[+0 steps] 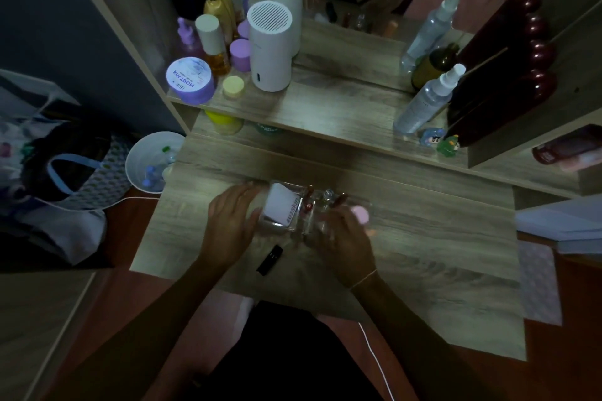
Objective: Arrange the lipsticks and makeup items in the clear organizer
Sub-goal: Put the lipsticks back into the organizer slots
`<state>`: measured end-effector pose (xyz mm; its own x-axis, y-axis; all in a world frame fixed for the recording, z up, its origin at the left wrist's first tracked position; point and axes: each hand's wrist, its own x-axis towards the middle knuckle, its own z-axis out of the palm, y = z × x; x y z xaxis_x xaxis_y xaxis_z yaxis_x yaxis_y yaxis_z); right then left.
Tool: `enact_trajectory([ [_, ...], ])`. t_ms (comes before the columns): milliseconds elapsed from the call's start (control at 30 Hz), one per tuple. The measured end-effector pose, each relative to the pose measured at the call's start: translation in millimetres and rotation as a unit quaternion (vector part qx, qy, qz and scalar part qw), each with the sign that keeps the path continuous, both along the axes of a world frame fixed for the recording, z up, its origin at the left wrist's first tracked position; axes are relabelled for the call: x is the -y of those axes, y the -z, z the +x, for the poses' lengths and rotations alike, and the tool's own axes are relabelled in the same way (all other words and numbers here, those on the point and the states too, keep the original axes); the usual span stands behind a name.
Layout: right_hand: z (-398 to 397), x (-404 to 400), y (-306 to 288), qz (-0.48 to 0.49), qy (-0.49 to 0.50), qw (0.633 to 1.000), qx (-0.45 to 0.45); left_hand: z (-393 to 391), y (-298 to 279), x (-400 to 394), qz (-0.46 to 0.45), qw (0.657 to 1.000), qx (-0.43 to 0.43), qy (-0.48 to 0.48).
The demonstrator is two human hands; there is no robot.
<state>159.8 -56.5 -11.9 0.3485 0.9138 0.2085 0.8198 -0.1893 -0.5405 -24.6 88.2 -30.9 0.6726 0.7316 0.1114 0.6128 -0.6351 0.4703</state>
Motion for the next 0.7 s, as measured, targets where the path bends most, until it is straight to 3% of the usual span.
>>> enact_trajectory([
  [133,-29,-6,16,-0.130,-0.147,0.980,-0.025,-20,12,2,-0.006,0.999,-0.039,-0.001],
  [300,-50,-15,27,-0.182,-0.252,0.950,-0.006,-34,32,22,0.003,0.993,-0.095,0.066],
  [433,-57,-15,33,-0.184,-0.255,0.948,0.038,-36,48,37,-0.003,0.987,-0.125,0.098],
  [567,-58,-16,39,-0.277,-0.214,0.937,-0.020,-37,56,40,-0.021,0.984,-0.153,0.094],
  [700,-55,-9,39,-0.272,-0.220,0.936,0.033,-34,62,38,-0.002,0.981,-0.167,0.098],
])
